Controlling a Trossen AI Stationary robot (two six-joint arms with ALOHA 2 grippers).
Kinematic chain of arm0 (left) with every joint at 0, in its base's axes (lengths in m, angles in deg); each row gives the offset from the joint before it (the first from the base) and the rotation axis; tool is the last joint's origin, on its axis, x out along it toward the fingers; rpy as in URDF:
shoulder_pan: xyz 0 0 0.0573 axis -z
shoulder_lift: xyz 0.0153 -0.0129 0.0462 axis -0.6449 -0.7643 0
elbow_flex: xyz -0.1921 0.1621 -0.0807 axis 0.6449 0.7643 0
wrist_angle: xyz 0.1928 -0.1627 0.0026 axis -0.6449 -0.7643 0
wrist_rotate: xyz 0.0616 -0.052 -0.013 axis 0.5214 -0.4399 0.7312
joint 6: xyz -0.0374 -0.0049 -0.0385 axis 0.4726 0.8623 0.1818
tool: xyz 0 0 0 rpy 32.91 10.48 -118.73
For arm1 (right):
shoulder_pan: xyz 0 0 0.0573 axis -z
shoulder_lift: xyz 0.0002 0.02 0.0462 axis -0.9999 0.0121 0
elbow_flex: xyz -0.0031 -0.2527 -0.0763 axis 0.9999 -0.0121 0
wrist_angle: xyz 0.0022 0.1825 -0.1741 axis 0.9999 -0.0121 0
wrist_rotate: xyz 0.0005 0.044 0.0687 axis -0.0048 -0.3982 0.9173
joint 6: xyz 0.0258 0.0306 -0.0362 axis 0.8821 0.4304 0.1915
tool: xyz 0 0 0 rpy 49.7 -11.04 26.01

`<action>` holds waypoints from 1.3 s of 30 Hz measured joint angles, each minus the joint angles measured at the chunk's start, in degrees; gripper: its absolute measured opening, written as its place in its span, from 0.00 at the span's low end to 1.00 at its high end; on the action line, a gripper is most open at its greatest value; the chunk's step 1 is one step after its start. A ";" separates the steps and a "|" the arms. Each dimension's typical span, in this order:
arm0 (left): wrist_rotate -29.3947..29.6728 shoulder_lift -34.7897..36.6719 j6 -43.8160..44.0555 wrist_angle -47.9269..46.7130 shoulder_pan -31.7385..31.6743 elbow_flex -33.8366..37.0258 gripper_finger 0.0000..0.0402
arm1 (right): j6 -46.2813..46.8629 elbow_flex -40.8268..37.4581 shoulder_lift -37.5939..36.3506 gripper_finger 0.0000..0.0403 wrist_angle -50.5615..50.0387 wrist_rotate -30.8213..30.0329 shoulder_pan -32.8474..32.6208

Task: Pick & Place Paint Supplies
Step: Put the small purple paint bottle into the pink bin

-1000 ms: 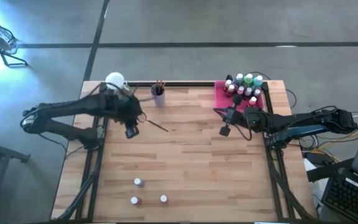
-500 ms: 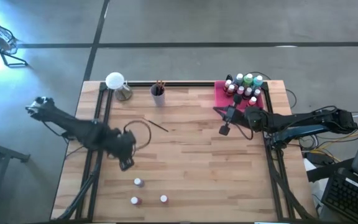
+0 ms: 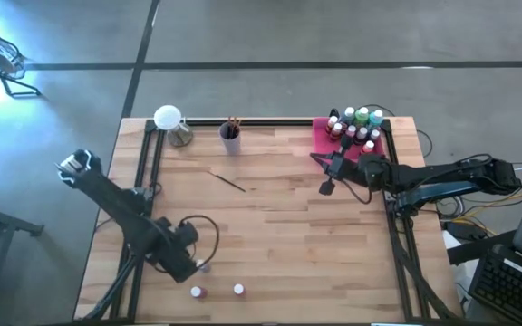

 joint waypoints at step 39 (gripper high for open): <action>39.11 -12.02 9.82 33.08 25.93 21.30 0.62 | 12.58 0.22 0.00 0.02 6.11 -0.04 5.62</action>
